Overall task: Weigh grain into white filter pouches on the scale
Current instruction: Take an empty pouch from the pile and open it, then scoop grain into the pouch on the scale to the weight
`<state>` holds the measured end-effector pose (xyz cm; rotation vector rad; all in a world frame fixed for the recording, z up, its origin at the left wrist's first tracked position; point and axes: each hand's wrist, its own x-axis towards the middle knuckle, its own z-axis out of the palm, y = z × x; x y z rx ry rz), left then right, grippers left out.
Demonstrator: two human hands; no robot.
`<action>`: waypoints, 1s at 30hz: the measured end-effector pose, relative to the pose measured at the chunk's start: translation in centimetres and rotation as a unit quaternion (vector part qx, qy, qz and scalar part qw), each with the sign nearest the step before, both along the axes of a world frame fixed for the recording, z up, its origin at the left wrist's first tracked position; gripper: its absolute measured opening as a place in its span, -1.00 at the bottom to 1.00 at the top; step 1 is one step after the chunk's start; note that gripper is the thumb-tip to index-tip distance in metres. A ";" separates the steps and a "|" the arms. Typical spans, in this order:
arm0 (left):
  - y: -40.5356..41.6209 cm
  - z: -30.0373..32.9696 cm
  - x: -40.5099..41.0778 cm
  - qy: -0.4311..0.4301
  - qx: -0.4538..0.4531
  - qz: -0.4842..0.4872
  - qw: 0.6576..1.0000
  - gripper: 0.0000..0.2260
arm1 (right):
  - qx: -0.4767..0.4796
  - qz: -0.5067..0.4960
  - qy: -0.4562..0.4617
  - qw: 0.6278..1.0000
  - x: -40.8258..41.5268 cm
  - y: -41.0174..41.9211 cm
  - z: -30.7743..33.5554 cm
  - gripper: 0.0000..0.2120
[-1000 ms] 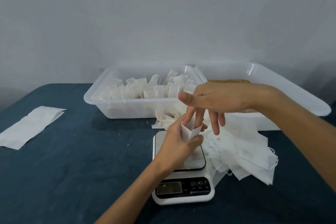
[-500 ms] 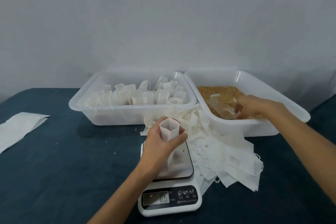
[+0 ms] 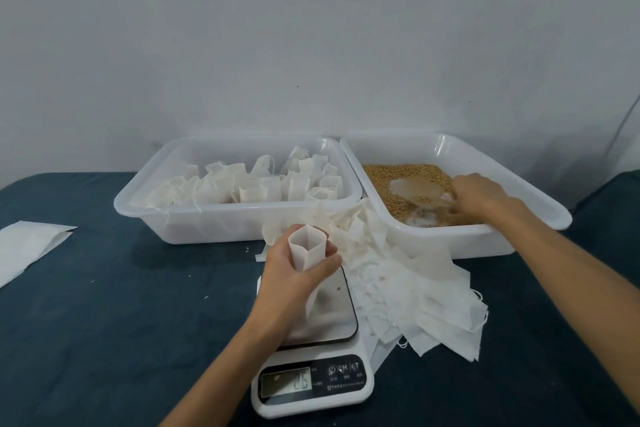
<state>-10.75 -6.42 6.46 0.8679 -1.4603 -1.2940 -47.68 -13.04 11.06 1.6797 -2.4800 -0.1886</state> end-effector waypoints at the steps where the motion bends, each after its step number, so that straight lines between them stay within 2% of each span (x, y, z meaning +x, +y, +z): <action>1: 0.0 0.0 0.0 0.000 0.001 0.001 1.000 -0.80 | -0.013 0.000 0.016 1.000 0.1 0.0 0.1 -0.82; 5: 0.0 0.0 0.1 -0.003 0.000 0.001 1.000 -0.80 | -0.024 0.038 0.045 0.998 0.5 -0.3 0.4 -0.91; 10: -0.1 -0.1 0.1 0.000 0.001 -0.001 1.000 -0.80 | 0.037 0.101 -0.043 0.993 1.1 -0.3 0.6 -0.86; 12: -0.1 -0.1 0.1 0.001 -0.001 -0.002 1.000 -0.80 | 0.047 0.094 -0.100 0.989 0.8 -0.1 0.5 -0.86; 15: -0.2 -0.1 0.1 0.003 -0.001 -0.003 1.000 -0.80 | 0.001 0.072 -0.236 0.969 -0.5 0.5 0.4 -0.86; 17: -0.2 -0.1 0.1 0.004 0.000 -0.005 1.000 -0.80 | -0.030 0.059 -0.289 0.955 -1.2 0.8 0.3 -0.85; 21: -0.2 -0.2 0.1 0.007 -0.002 -0.009 1.000 -0.80 | -0.067 0.043 -0.262 0.962 -2.0 1.0 0.3 -0.79; 25: -0.3 -0.2 0.1 0.011 -0.009 -0.012 1.000 -0.80 | -0.096 0.046 -0.262 0.959 -2.2 1.4 0.5 -0.84; 30: -0.3 -0.4 0.1 0.000 -0.010 -0.015 1.000 -0.79 | -0.126 0.109 -0.261 0.951 -0.8 2.6 1.5 -0.82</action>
